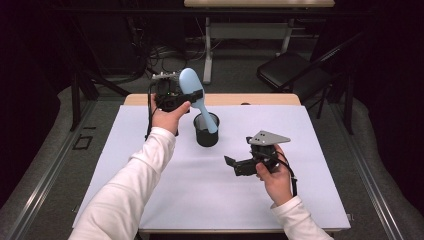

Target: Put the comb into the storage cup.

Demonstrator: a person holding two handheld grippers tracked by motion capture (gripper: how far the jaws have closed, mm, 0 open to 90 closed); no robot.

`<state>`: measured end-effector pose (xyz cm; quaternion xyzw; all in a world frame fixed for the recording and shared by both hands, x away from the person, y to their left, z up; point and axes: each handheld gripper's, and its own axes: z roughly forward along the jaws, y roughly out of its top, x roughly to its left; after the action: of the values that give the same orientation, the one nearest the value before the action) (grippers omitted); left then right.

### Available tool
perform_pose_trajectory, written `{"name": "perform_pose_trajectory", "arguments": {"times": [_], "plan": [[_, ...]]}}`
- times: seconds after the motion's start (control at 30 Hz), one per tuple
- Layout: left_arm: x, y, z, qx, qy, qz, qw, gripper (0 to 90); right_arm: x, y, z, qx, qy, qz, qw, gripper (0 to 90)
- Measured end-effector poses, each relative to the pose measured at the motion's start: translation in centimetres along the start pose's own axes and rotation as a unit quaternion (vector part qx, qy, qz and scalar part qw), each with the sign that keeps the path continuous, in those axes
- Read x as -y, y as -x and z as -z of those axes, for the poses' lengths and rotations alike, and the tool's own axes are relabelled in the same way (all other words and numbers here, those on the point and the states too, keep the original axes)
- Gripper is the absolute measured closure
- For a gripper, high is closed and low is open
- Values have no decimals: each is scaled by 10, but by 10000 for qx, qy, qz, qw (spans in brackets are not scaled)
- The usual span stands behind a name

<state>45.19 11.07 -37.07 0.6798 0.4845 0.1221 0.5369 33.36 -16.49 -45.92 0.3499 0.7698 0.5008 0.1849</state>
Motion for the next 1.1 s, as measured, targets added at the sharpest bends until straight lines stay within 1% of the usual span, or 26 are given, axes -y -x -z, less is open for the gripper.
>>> {"name": "perform_pose_trajectory", "arguments": {"times": [0.3, 0.4, 0.47, 0.57, 0.8, 1.1], "plan": [[-4, -2, -1, -147, 136, -173, 9996, 482, 0, 0, 0, 8, -5, 2, 10000, 5], [-3, -1, -3, -198, 175, -241, 9994, 482, 0, 0, 0, 4, -7, 7, 10000, 6], [-3, -1, -3, -238, 186, -325, 9990, 482, 0, 0, 0, 3, 2, 4, 10000, 6], [-3, 0, -4, -275, 225, -361, 9987, 482, 0, 0, 0, 6, 11, -4, 10000, 6], [-3, 0, -8, -297, 240, -467, 9982, 482, 0, 0, 0, -4, -6, 17, 10000, 7], [-1, 4, -14, -323, 256, -548, 9976, 482, 0, 0, 0, -19, -27, 9, 10000, 7]]}}
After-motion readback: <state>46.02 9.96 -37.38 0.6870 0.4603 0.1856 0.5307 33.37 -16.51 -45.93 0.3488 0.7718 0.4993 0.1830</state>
